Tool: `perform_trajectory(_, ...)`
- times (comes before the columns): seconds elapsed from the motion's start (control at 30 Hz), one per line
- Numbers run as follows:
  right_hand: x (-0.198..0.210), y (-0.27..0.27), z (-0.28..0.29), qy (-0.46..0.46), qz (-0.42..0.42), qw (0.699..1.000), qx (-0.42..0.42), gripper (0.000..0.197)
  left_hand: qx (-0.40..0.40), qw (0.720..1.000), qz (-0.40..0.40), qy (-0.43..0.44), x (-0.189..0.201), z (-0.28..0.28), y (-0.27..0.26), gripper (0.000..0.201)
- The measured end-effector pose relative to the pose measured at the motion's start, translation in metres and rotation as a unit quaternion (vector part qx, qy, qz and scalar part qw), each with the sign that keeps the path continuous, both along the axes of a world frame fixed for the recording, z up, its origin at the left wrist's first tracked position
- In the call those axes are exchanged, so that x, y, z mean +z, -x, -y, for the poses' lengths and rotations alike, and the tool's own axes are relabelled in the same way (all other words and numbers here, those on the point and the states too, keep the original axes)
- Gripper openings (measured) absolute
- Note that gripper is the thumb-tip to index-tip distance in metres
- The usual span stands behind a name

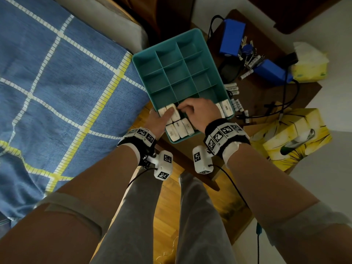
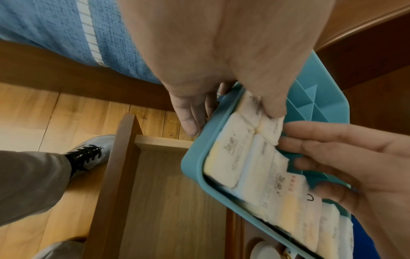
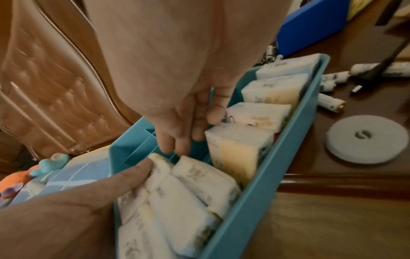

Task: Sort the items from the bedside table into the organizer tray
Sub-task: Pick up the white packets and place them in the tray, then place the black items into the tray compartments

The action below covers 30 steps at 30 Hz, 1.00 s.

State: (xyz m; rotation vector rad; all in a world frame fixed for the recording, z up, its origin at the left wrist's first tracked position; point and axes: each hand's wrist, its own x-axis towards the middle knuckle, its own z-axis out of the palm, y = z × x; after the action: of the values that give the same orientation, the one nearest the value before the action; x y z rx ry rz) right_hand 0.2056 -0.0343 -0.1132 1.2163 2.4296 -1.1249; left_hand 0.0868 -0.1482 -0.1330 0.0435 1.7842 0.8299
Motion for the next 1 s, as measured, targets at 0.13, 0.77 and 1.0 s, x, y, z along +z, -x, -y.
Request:
perform_trajectory(0.13,0.009,-0.018,-0.007,-0.1,-0.035,0.994,-0.04,0.027,0.023,0.999,0.005,0.025,0.003,-0.002,0.0,0.047)
perform_trajectory(0.77,-0.003,-0.081,-0.007,-0.08,0.095,0.934,-0.336,0.037,0.026,0.992,-0.106,0.066,0.007,0.017,0.019,0.056)
perform_trajectory(1.0,-0.022,-0.086,0.007,0.024,0.242,0.933,-0.267,0.062,-0.012,0.991,-0.124,0.054,0.01,0.031,0.035,0.032)
